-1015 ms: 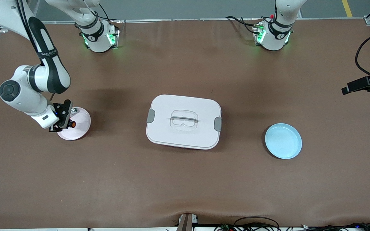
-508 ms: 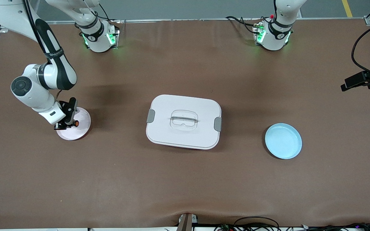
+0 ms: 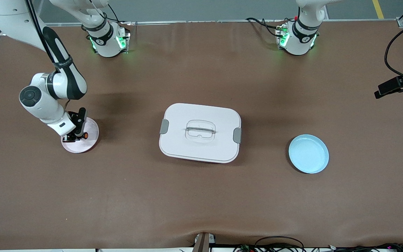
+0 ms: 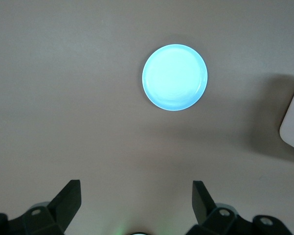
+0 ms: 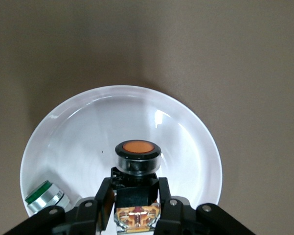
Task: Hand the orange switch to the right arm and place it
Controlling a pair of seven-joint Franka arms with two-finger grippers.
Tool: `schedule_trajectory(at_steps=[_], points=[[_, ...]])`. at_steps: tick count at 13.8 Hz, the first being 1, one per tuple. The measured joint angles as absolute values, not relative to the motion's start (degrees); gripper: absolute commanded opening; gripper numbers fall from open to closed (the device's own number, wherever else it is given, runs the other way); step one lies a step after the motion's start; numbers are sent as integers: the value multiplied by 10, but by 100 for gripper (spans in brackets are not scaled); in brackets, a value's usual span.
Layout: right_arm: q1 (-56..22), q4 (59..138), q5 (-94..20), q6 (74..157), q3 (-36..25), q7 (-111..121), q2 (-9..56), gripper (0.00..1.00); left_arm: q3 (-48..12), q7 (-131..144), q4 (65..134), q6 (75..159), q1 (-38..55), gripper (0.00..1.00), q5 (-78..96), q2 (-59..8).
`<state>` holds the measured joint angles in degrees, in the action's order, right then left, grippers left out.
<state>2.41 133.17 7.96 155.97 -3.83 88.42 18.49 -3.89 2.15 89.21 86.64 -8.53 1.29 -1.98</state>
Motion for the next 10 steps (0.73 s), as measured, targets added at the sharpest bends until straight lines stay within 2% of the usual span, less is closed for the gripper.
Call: schedule_trajectory(at_steps=[2, 10], points=[[24, 1332, 80, 1562, -38, 884, 189, 0, 2, 21, 893, 866, -46, 100, 13, -19], [24, 1331, 80, 1562, -39, 884, 202, 0, 33, 21, 893, 866, -10, 100, 13, -13]])
